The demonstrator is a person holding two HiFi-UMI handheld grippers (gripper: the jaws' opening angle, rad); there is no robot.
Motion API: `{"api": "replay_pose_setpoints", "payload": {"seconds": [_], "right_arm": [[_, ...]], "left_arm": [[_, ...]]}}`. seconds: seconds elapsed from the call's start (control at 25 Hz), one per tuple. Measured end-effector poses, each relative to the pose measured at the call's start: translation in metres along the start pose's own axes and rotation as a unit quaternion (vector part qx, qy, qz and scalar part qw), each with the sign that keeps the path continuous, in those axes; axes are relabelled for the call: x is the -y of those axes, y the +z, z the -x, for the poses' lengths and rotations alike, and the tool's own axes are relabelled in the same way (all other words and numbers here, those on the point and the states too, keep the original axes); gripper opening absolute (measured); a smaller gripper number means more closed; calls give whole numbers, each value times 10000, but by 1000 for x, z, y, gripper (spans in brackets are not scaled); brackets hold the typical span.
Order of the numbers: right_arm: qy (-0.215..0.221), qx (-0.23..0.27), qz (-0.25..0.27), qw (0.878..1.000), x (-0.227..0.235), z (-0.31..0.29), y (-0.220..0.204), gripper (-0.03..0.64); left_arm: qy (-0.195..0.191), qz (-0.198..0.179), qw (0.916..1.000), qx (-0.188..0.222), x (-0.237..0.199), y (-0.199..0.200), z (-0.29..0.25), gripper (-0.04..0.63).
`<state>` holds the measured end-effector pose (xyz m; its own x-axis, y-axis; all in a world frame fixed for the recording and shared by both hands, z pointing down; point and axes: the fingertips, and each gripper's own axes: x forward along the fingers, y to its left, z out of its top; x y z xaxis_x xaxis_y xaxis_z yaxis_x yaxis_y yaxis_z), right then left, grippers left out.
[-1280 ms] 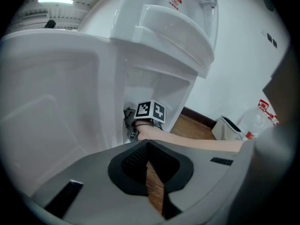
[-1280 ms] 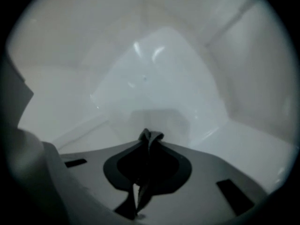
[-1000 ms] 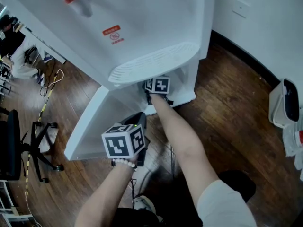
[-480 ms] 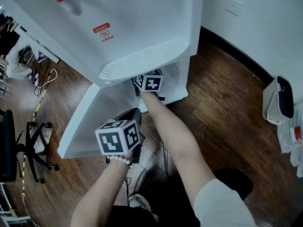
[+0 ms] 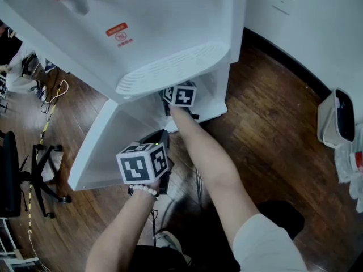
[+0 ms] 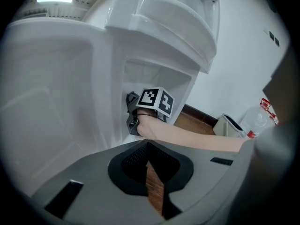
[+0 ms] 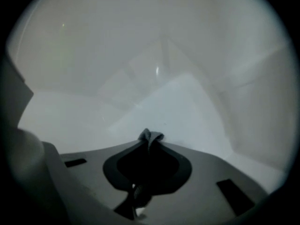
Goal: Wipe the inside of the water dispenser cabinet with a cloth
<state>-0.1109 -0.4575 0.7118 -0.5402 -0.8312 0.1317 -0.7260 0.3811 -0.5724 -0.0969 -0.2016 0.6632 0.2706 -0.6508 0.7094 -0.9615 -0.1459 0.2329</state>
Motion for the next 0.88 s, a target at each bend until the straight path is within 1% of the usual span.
{"api": "replay_pose_setpoints", "payload": {"seconds": [0.12, 0.28, 0.44, 0.52, 0.6, 0.76, 0.88], "right_arm": [[-77, -272, -177, 9994, 13, -3, -17, 38], [-124, -390, -683, 9968, 23, -6, -30, 38], [-507, -718, -1048, 9906, 45, -4, -56, 38], [-551, -709, -1194, 9888, 53, -2, -57, 38], [-505, -526, -1160, 9906, 51, 1, -48, 38], [-353, 182, -798, 9960, 34, 9, -11, 38], [-207, 611, -536, 9965, 18, 17, 16, 38]], "left_arm": [[23, 0, 10000, -48, -1, -3, -2, -3], [22, -10, 10000, -25, 1, -1, -2, -3], [36, -27, 10000, -45, 2, -2, 1, -3], [15, -46, 10000, -24, 5, -1, 4, -3], [7, -63, 10000, -15, 5, -1, 6, -3], [-14, -74, 10000, 1, 9, 1, 6, -3], [-86, -126, 9999, 21, 16, 3, 7, -3]]}}
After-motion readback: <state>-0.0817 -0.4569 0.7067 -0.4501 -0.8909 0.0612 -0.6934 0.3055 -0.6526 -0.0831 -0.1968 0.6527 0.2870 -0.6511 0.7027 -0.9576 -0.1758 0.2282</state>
